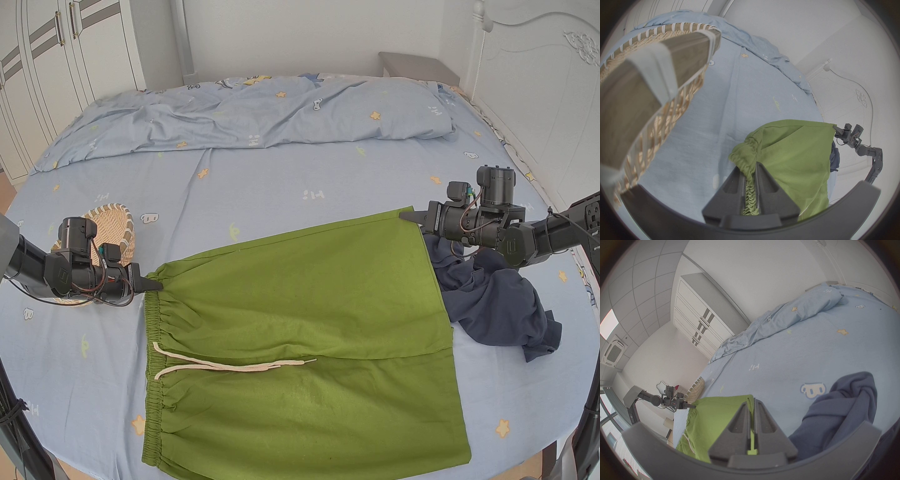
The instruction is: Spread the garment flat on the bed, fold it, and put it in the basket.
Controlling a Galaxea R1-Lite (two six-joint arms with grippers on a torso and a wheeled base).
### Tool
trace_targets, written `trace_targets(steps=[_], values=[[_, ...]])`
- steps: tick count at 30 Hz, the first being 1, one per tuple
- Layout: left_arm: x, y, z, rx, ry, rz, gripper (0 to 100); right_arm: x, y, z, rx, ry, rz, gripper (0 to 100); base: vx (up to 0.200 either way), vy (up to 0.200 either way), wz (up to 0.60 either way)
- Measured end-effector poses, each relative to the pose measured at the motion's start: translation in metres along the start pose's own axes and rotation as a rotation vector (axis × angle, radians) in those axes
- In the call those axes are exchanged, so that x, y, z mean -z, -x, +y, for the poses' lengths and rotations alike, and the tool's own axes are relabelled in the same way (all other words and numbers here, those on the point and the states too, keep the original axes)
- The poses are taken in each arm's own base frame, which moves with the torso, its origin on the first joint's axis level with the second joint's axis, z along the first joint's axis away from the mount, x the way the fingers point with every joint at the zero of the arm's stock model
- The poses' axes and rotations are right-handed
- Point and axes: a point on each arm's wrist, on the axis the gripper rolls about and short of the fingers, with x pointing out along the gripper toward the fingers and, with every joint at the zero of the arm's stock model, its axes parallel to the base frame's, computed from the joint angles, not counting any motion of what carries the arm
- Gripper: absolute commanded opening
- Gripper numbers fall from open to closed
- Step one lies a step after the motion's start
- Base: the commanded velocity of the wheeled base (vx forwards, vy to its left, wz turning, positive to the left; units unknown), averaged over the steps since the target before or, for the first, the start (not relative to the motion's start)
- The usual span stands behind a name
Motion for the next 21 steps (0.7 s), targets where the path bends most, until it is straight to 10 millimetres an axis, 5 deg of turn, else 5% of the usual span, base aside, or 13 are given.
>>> trace_targets(steps=[9, 10, 21], values=[[-0.003, -0.001, -0.001, 0.004, 0.006, -0.022, 0, -0.004, -0.009, -0.008, 0.003, -0.011, -0.015, 0, 0.0, 0.0, 0.0], [-0.003, -0.002, -0.001, 0.004, 0.005, -0.025, 100, -0.004, -0.01, -0.009, 0.004, -0.014, -0.011, 100, 0.0, 0.0, 0.0], [-0.002, -0.007, 0.001, 0.008, 0.004, -0.036, 100, 0.001, -0.014, -0.014, 0.011, -0.032, 0.015, 100, 0.0, 0.0, 0.0]])
